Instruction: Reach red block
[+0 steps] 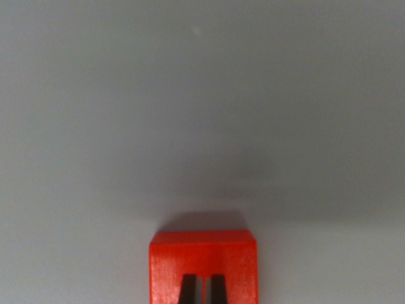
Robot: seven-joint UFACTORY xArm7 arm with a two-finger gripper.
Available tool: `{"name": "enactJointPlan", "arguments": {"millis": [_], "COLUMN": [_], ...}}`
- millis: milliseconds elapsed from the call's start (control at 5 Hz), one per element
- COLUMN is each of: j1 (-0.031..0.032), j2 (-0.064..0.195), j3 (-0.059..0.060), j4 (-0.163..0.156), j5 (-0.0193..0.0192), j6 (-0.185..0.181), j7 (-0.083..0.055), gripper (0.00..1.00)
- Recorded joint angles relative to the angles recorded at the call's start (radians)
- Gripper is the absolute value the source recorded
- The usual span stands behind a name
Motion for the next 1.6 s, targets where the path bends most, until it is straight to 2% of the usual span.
{"name": "enactJointPlan", "arguments": {"millis": [800, 1600], "j1": [0.0003, 0.0003], "j2": [0.002, 0.002], "j3": [0.000, 0.000], "j4": [-0.020, -0.023], "j5": [-0.0018, -0.0019], "j6": [-0.021, -0.024], "j7": [0.000, 0.001], "gripper": [0.00, 0.00]}}
